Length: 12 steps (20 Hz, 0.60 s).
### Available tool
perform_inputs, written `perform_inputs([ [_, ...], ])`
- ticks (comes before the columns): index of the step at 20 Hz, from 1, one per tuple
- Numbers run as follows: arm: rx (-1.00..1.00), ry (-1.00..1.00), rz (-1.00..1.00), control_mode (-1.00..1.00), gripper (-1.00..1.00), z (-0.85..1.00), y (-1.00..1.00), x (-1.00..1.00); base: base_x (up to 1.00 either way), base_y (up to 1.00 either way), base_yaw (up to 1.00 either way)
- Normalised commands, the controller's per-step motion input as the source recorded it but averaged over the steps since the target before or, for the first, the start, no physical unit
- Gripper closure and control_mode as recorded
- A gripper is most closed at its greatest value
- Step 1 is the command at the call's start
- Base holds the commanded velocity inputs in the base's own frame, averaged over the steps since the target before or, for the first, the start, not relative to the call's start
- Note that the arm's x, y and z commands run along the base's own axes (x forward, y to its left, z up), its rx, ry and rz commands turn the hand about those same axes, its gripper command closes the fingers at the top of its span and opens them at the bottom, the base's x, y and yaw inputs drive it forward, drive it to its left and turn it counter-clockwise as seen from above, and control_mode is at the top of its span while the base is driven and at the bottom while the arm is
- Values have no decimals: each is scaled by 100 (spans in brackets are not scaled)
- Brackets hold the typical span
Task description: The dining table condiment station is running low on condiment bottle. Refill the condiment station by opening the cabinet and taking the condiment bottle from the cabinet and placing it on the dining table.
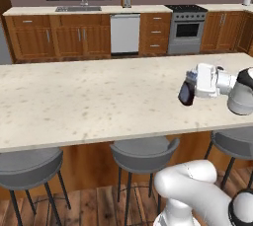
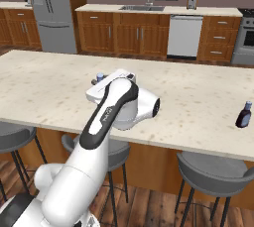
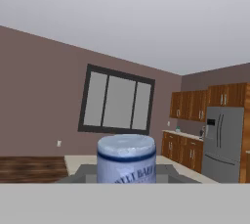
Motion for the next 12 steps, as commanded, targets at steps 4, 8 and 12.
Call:
perform_inputs([
  [4,-6,1,0,-100,100,-49,0,60,0,0,0],
  [8,-7,4,0,-100,100,-74,0,53,0,0,0],
  [12,-2,2,0,-100,100,-71,0,50,0,0,0],
])
